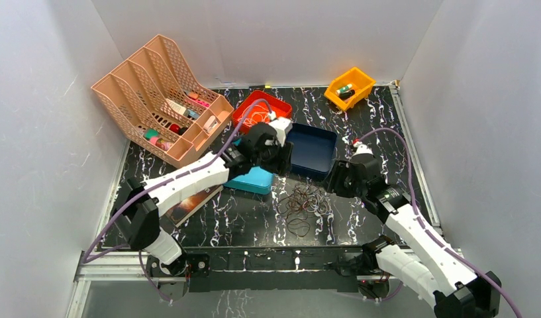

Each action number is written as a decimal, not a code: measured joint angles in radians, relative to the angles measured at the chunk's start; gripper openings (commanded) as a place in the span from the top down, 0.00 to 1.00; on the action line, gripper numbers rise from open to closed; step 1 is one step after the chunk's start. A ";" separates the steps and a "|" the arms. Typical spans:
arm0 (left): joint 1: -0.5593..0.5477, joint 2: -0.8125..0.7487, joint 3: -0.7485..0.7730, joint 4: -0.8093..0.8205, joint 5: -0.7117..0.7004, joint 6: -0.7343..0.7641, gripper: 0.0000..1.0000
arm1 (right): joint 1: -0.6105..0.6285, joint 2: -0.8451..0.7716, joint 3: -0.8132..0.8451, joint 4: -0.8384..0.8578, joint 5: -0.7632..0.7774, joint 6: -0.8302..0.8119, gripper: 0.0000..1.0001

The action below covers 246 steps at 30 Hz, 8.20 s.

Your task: Untangle the cables

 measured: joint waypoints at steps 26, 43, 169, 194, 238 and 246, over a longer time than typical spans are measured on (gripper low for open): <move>-0.256 0.220 -0.082 0.136 -0.108 -0.070 0.48 | 0.000 -0.011 -0.151 -0.014 -0.087 0.177 0.50; -0.256 0.248 -0.158 0.153 -0.189 -0.122 0.74 | 0.000 0.123 -0.177 0.209 -0.122 0.123 0.85; -0.256 0.019 -0.413 0.129 -0.304 -0.247 1.00 | 0.000 -0.161 0.692 0.150 0.562 -0.315 1.00; -0.256 0.064 -0.413 0.170 -0.300 -0.247 1.00 | 0.000 -0.138 0.973 0.485 0.608 -0.603 1.00; -0.256 -0.468 -0.278 0.587 -0.075 0.299 0.10 | 0.004 0.146 0.921 0.117 -0.020 -0.296 1.00; -0.256 -0.425 -0.333 0.825 -0.051 0.476 0.12 | 0.004 0.164 0.832 0.151 -0.061 -0.137 1.00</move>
